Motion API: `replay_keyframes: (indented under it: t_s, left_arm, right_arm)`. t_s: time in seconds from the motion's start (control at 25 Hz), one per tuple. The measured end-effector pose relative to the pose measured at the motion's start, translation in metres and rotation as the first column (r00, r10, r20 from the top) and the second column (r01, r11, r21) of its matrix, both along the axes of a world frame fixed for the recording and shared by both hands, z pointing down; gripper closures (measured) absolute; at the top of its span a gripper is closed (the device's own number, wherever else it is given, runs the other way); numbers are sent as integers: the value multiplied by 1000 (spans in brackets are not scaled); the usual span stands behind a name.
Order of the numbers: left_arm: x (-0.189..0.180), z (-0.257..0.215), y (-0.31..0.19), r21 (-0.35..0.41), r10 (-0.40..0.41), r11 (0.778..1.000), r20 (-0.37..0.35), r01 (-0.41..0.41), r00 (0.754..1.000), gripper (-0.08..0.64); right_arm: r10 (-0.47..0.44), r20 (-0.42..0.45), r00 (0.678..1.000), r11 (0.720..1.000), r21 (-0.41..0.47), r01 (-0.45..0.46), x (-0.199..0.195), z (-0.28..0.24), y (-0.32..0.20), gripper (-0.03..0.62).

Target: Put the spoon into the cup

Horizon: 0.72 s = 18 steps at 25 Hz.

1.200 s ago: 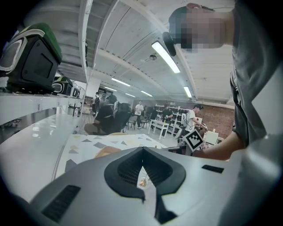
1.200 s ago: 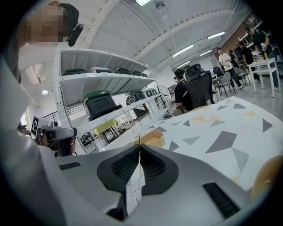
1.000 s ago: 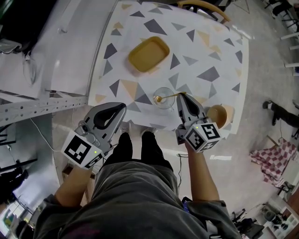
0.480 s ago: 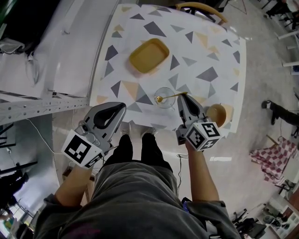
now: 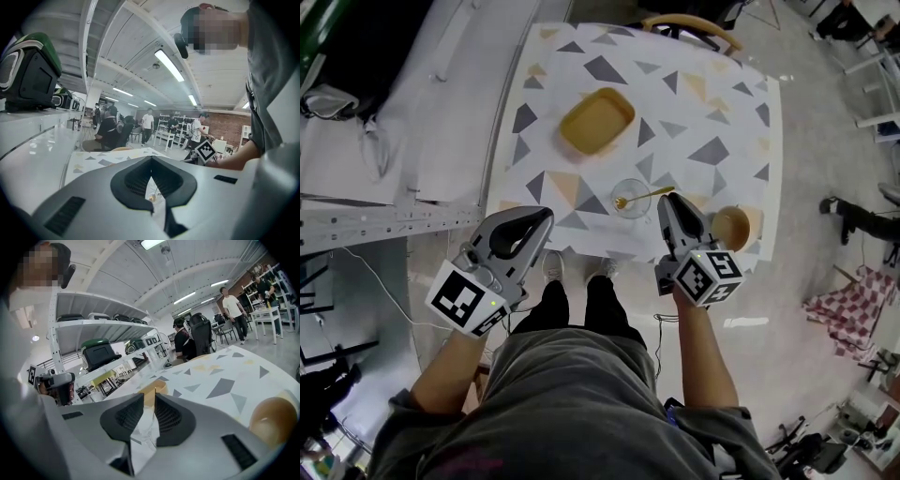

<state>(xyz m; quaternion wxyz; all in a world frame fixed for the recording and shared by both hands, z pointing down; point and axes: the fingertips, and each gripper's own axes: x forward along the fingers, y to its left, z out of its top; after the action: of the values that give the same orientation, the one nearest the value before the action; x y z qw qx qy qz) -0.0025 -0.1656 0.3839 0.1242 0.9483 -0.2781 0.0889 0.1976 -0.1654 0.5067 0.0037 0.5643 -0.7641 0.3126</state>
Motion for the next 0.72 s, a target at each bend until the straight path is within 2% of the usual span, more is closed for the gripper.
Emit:
replay_keyframes:
  t_s: [0.4,0.72]
  left_arm:
    - [-7,-23,3,46,58,997,-35,-57,998,545]
    - [-7,-44,9,81,119,990,-64,-114,991,545]
  right_arm:
    - [85,-30,996,995,47,-84,3,-32,19,522]
    - [95,-16,995,992,81,-93,-16,-62,32,522]
